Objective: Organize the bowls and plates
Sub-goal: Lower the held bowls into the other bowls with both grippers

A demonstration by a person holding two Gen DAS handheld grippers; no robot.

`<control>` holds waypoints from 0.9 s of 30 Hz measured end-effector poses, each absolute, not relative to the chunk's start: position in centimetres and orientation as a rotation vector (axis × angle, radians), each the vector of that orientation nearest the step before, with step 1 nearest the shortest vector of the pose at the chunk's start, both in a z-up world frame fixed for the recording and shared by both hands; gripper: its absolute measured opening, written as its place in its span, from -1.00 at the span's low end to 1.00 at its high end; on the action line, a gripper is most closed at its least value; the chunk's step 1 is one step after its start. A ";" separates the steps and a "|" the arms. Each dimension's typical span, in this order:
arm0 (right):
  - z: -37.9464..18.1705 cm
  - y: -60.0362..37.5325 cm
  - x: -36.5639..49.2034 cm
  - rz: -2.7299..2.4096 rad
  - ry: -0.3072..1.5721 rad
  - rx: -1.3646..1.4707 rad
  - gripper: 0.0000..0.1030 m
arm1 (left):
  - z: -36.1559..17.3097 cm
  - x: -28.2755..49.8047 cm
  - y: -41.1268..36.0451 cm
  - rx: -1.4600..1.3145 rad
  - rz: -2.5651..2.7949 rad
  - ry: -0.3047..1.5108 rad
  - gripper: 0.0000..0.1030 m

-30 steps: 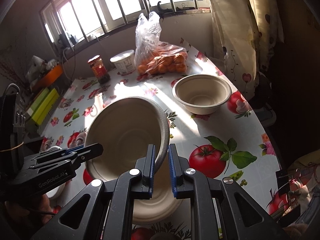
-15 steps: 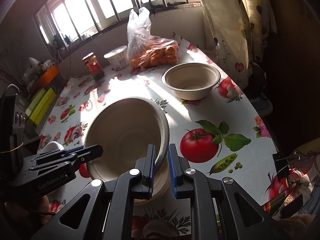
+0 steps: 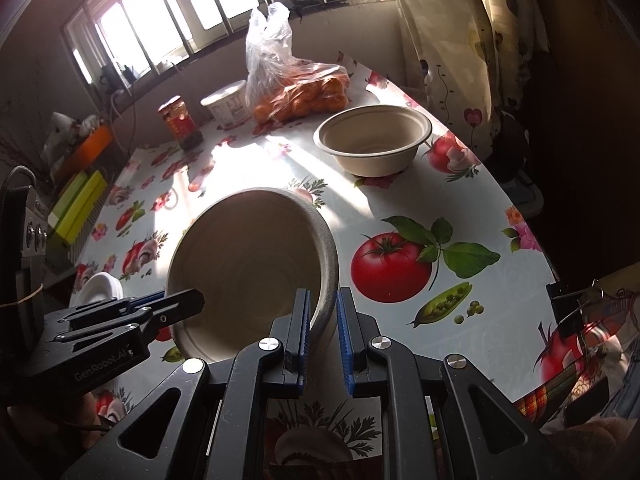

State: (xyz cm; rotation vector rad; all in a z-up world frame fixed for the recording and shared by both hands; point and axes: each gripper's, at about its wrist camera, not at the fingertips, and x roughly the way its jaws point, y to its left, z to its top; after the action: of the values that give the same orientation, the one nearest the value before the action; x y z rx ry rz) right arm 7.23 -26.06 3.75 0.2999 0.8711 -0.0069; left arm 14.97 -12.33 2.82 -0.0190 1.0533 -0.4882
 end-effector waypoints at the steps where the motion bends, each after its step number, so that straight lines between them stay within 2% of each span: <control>1: 3.7 -26.1 7.2 -0.006 0.873 0.301 -0.73 | 2.8 15.0 -12.3 -0.017 -0.485 1.054 -0.69; 27: 3.2 -25.8 6.7 -0.007 0.890 0.303 -0.72 | 2.7 14.2 -12.4 0.007 -0.459 1.060 -0.69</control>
State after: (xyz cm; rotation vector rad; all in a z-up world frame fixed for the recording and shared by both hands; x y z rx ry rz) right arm 6.72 -25.79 3.20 0.3035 0.8901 -0.0068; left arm 14.22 -12.41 2.72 0.0074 1.0597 -0.4587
